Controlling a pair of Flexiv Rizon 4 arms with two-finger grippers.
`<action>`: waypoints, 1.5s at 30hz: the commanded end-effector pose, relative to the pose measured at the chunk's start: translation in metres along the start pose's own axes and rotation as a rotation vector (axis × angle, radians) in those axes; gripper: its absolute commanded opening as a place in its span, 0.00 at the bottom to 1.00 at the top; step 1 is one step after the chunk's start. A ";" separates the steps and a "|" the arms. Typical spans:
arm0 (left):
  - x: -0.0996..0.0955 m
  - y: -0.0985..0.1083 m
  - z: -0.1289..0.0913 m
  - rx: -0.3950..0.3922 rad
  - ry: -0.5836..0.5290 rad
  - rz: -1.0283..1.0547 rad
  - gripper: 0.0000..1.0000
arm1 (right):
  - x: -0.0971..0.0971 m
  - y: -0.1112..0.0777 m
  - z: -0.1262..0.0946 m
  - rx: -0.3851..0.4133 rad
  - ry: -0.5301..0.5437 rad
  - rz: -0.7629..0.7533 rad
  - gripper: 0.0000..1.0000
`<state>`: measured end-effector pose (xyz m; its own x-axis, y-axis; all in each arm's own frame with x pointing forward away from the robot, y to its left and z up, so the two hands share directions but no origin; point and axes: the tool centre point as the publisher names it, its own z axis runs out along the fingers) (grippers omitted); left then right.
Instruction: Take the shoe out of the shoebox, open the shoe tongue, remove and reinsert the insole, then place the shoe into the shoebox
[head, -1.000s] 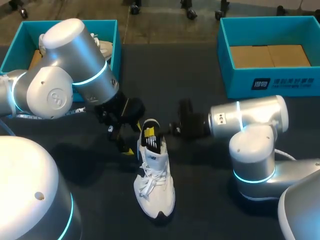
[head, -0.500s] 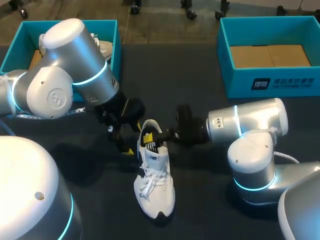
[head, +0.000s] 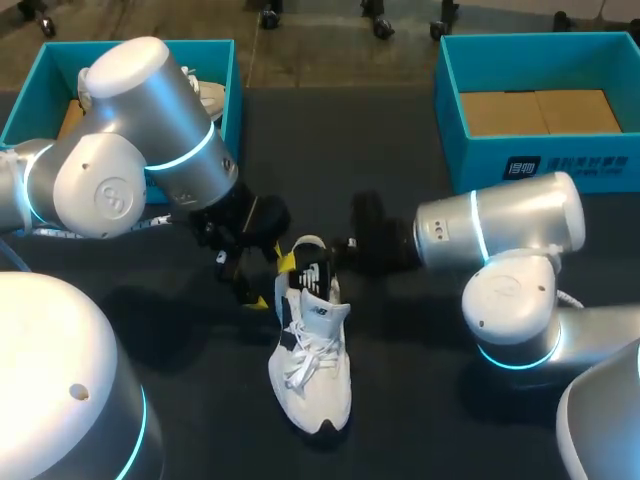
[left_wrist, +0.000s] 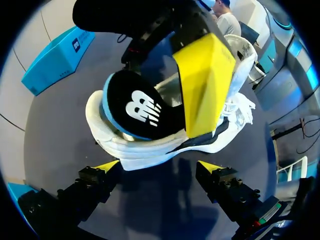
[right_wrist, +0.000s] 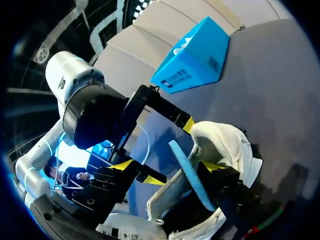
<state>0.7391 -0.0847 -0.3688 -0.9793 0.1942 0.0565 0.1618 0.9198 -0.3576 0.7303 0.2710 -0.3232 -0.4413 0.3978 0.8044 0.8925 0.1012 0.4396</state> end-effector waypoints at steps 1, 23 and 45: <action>0.002 -0.001 -0.001 -0.012 -0.006 -0.002 1.00 | 0.001 0.006 -0.006 0.020 -0.021 -0.005 0.87; -0.011 0.022 -0.042 -0.044 0.094 0.071 1.00 | 0.010 0.009 -0.023 0.097 -0.085 -0.044 0.83; -0.026 0.059 -0.080 -0.128 0.106 0.105 1.00 | -0.002 0.034 -0.096 0.298 -0.156 0.069 1.00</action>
<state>0.7776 -0.0146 -0.3249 -0.9428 0.3135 0.1139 0.2791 0.9285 -0.2450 0.7460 0.2077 -0.2885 -0.3886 0.5246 0.7574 0.9205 0.2576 0.2939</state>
